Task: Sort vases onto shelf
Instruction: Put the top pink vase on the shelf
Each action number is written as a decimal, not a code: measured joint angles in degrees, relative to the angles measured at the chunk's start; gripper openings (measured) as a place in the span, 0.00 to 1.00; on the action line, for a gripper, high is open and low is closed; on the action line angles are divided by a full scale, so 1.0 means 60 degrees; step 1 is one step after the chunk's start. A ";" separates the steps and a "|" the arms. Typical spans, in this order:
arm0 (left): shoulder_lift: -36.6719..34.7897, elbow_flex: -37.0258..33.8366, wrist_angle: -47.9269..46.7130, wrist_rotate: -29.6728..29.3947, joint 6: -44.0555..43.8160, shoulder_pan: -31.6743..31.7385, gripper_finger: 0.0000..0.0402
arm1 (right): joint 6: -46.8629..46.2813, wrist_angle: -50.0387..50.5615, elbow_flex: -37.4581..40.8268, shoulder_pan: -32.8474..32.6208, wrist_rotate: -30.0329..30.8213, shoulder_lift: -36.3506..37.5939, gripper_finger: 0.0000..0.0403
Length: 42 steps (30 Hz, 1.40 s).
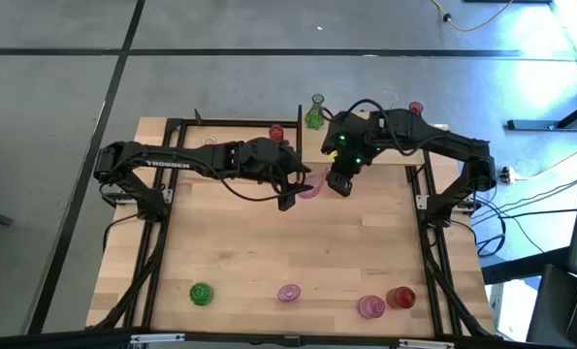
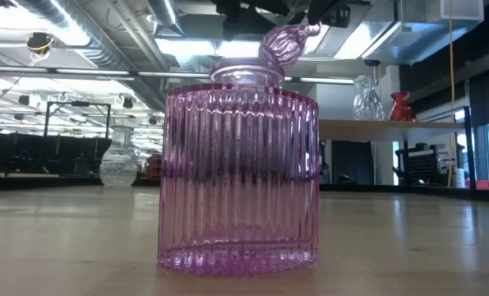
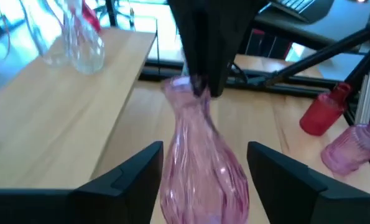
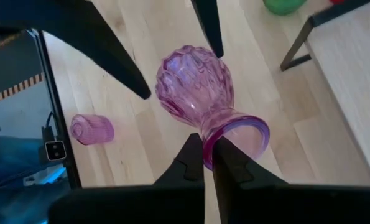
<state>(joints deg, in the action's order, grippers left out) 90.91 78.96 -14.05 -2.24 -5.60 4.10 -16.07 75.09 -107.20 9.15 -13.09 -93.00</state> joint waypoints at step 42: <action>0.0069 0.0015 -0.0715 0.0664 -0.1264 0.0000 0.29 | 0.0706 -0.2041 0.0007 -0.0773 -0.0074 -0.0476 0.00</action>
<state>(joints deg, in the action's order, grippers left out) 91.33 79.05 -18.35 1.75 -13.19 4.10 -11.84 62.85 -107.15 4.51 -13.54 -95.85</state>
